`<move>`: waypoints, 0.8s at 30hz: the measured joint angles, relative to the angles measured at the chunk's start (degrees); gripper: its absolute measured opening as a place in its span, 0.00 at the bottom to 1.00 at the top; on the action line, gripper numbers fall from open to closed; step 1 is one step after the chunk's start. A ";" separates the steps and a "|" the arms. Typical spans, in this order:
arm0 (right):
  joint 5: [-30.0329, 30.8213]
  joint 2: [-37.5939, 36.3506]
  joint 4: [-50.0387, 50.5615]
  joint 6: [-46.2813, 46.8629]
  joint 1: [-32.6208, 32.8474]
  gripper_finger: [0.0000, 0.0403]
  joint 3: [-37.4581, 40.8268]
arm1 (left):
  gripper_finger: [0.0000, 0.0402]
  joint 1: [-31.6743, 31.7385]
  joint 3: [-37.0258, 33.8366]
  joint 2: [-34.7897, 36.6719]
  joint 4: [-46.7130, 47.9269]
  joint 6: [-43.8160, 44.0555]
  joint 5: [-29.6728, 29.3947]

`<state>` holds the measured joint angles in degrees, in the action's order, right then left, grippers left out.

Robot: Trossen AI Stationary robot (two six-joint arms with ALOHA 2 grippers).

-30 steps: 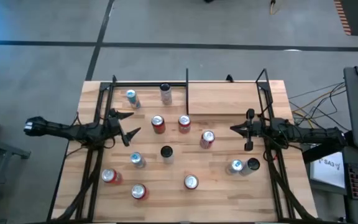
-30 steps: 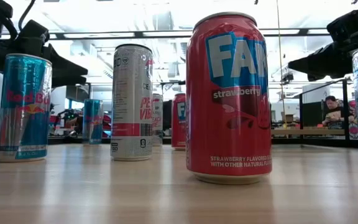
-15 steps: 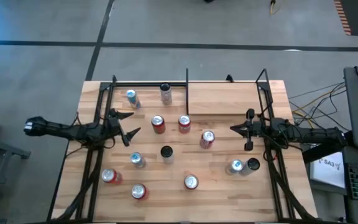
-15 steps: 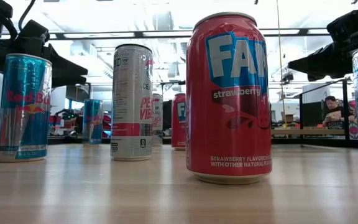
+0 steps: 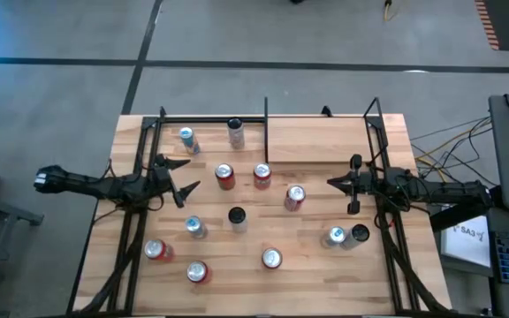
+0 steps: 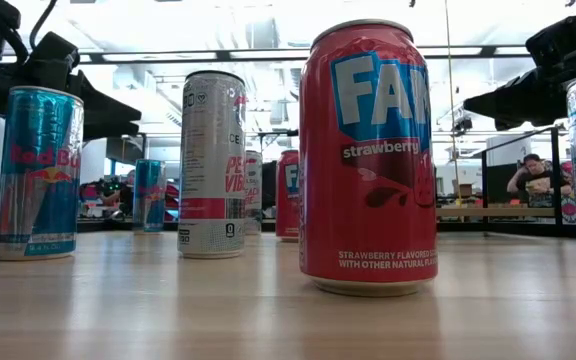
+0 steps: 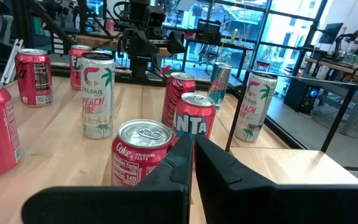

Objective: Place canned beverage on shelf

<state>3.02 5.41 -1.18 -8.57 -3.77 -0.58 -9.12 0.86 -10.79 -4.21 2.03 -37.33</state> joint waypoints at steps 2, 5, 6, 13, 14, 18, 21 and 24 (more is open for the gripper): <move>0.01 -0.01 0.01 0.01 0.00 0.02 0.00 | 0.97 0.00 0.00 0.02 0.02 0.01 -0.01; -0.01 -0.02 0.00 0.01 0.00 0.02 0.00 | 0.97 0.01 0.00 0.00 0.00 0.00 -0.01; 0.01 -0.02 -0.01 0.01 0.00 0.02 0.00 | 0.97 0.00 0.00 0.00 0.01 0.01 0.00; 0.01 -0.02 0.00 0.01 0.00 0.02 0.00 | 0.97 0.05 -0.02 0.01 -2.20 -0.09 -2.66; -0.01 0.00 -0.01 -0.01 0.00 0.02 0.00 | 0.97 0.06 -0.02 0.04 -2.98 -0.48 -3.65; 0.11 -0.01 -0.40 -0.01 0.00 0.02 0.01 | 0.97 0.11 -0.02 0.00 -7.09 -0.25 -3.91; 0.14 -0.02 -0.44 -0.01 0.00 0.02 0.02 | 0.97 0.11 -0.02 0.00 -12.31 6.40 -3.70; 0.14 -0.02 -0.47 0.01 0.00 0.02 0.02 | 0.97 0.11 -0.02 0.02 -19.34 18.82 -3.70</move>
<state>3.16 5.39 -1.65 -8.56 -3.77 -0.56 -9.02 0.84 -10.76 -23.54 20.85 -41.04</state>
